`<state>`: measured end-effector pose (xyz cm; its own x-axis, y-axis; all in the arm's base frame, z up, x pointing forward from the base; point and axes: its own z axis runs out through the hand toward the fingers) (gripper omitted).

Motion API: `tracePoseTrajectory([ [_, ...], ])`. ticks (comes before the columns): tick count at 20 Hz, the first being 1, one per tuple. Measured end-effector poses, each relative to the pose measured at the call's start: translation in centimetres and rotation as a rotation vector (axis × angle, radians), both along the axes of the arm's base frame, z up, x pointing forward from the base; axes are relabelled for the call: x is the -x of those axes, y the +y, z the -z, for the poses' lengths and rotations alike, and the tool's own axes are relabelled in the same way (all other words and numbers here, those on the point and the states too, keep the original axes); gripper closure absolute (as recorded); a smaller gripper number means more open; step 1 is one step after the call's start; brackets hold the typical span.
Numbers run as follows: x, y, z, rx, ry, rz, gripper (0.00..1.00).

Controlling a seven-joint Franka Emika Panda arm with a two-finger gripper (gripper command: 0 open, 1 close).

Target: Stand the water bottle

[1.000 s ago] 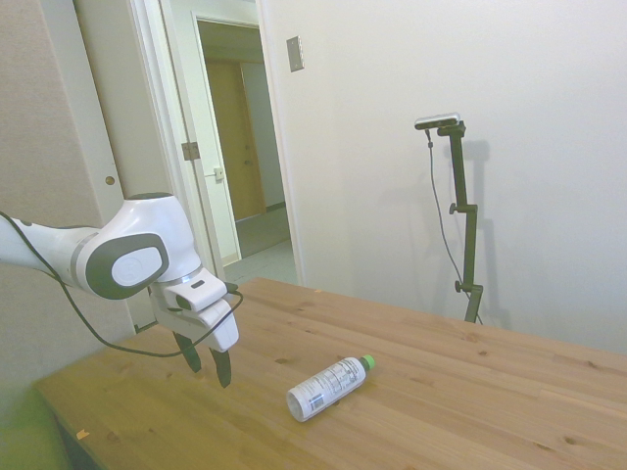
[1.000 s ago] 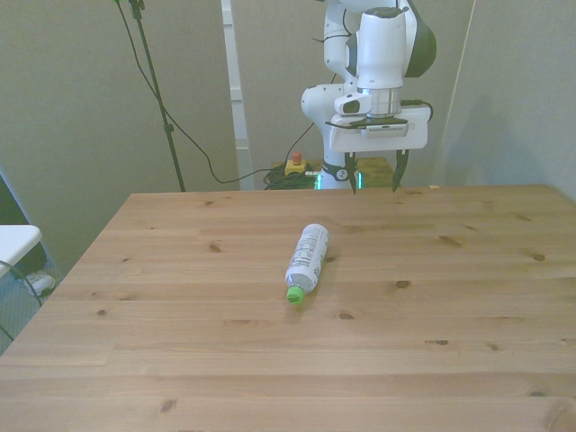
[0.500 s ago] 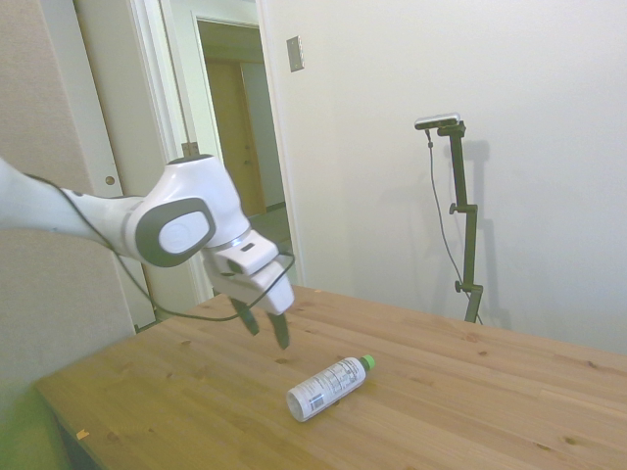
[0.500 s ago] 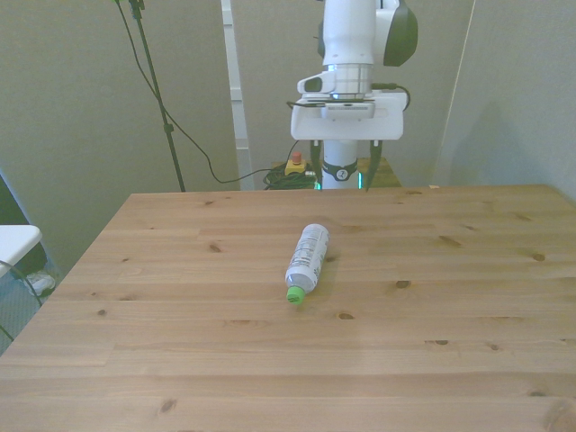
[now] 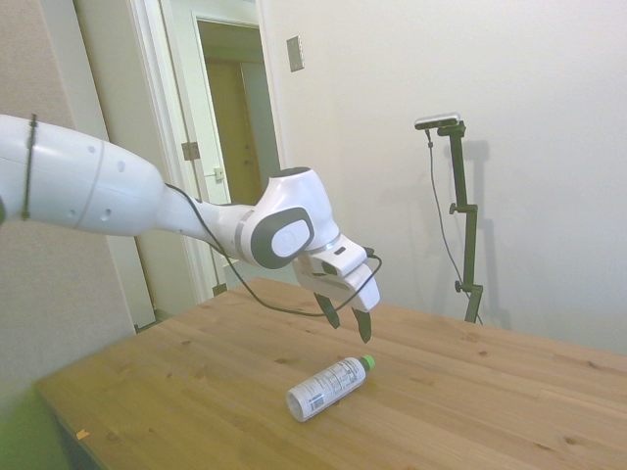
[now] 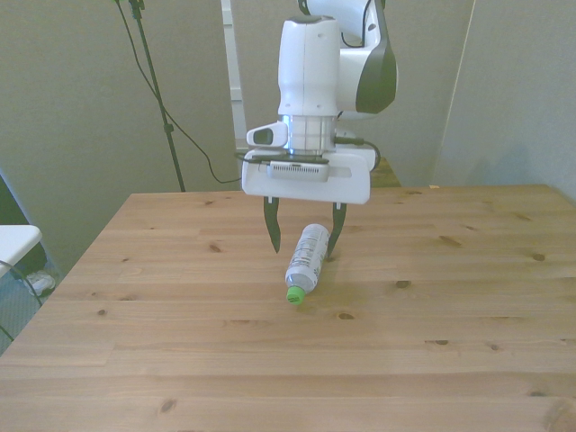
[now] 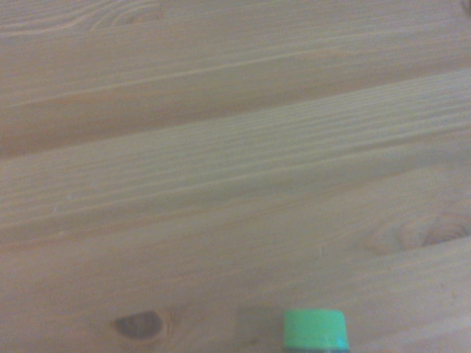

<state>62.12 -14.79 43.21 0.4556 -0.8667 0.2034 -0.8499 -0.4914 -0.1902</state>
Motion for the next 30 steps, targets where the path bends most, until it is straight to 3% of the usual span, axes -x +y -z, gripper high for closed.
tracePoseTrajectory([
  [7, -1.9, -0.2, 5.4, 0.000, 0.038, 0.045, 0.00],
  [8, -1.9, -0.4, 5.7, 0.001, 0.040, 0.048, 1.00],
  [30, -1.0, -0.5, 7.9, -0.001, 0.066, 0.065, 1.00],
])
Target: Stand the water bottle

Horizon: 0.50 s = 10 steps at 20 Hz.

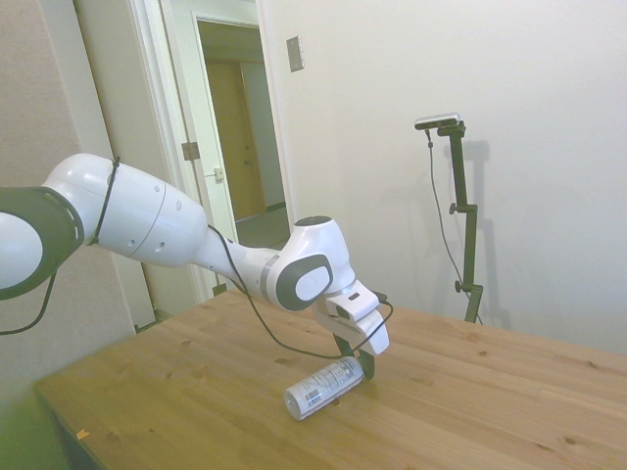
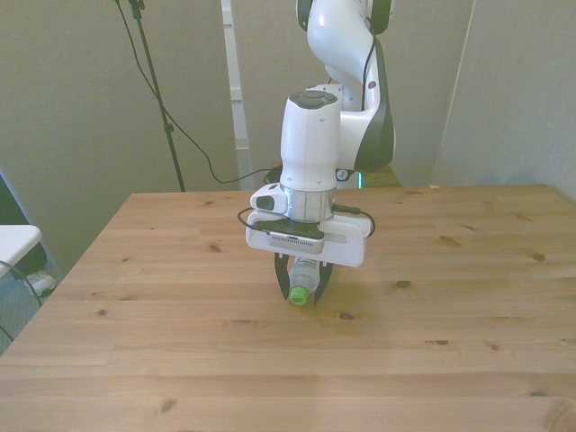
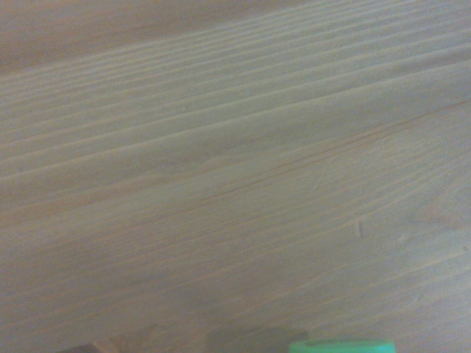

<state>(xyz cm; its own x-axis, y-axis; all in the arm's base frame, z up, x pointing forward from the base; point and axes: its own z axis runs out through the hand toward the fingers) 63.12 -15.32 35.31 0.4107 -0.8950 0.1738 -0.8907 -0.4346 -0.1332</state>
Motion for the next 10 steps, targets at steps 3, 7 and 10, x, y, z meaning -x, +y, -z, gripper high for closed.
tracePoseTrajectory([
  [3, 0.0, -0.1, -0.1, 0.001, -0.003, 0.001, 1.00],
  [7, 0.0, 0.0, -1.4, 0.006, -0.023, -0.013, 1.00],
  [10, 0.1, 0.5, -3.4, 0.015, -0.051, -0.033, 1.00],
])
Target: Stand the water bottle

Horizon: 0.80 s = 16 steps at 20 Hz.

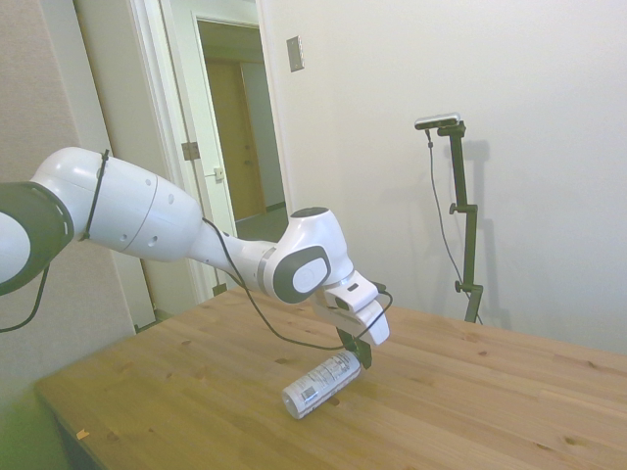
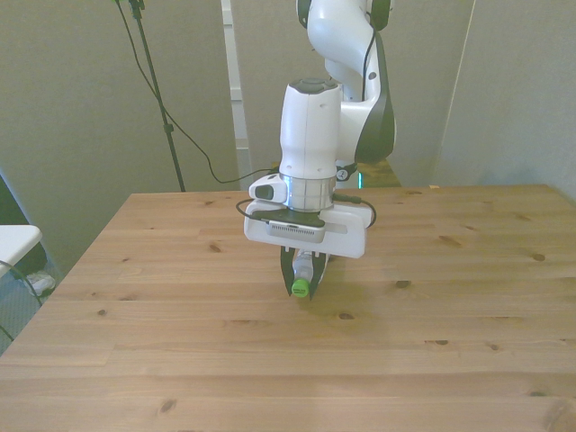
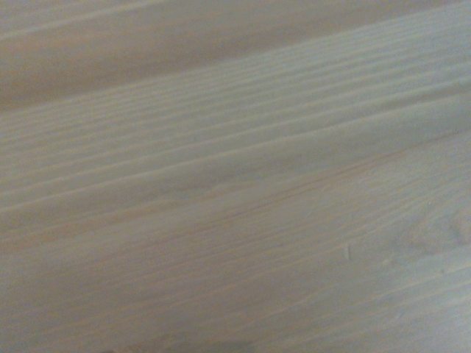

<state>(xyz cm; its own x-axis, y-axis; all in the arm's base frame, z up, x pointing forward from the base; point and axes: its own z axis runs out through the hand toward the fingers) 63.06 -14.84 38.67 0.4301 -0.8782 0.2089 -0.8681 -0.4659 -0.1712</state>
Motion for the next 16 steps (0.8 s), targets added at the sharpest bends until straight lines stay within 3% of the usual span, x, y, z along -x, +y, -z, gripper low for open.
tracePoseTrajectory([
  [8, 0.9, 4.4, -8.9, 0.087, -0.141, -0.065, 1.00],
  [16, 2.4, 8.5, -13.9, 0.223, -0.379, -0.063, 1.00],
])
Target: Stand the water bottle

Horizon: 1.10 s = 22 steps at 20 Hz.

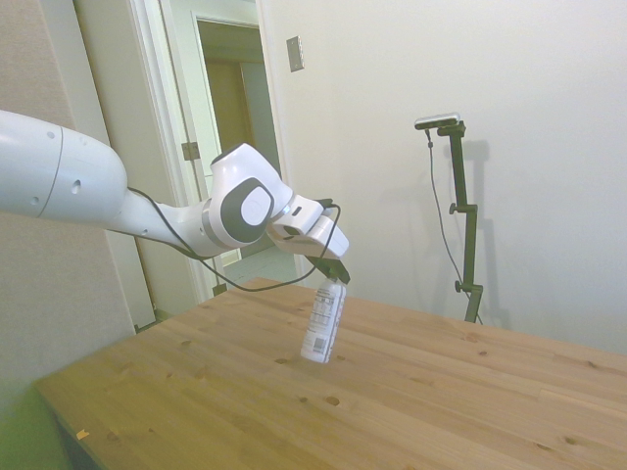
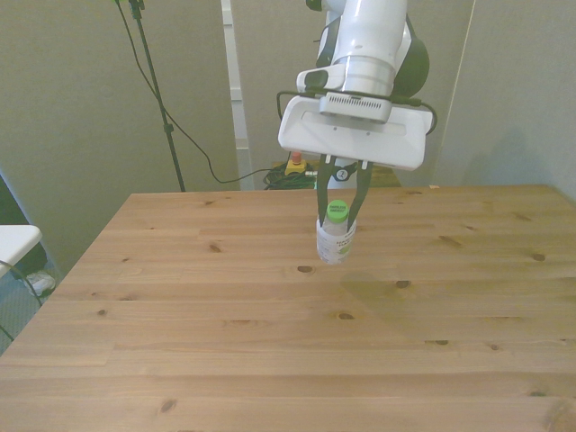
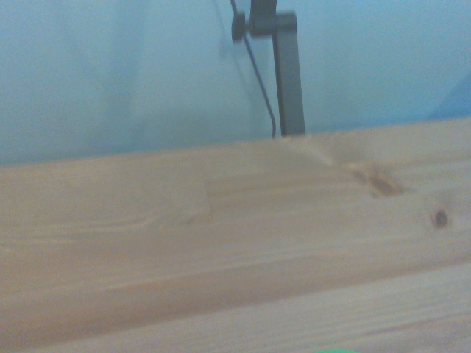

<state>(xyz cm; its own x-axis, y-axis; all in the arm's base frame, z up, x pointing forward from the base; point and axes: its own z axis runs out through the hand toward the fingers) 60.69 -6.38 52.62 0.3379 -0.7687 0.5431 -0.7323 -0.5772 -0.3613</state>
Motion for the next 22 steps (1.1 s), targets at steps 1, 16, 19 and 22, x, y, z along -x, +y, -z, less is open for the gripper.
tracePoseTrajectory([
  [1, 0.0, 0.6, -0.4, 0.023, -0.038, -0.001, 1.00],
  [16, -8.3, 7.3, 3.6, 0.141, -0.344, 0.057, 1.00],
  [19, -9.5, 10.0, 3.4, 0.147, -0.404, 0.029, 1.00],
  [22, -9.6, 12.0, 4.1, 0.160, -0.457, 0.008, 1.00],
])
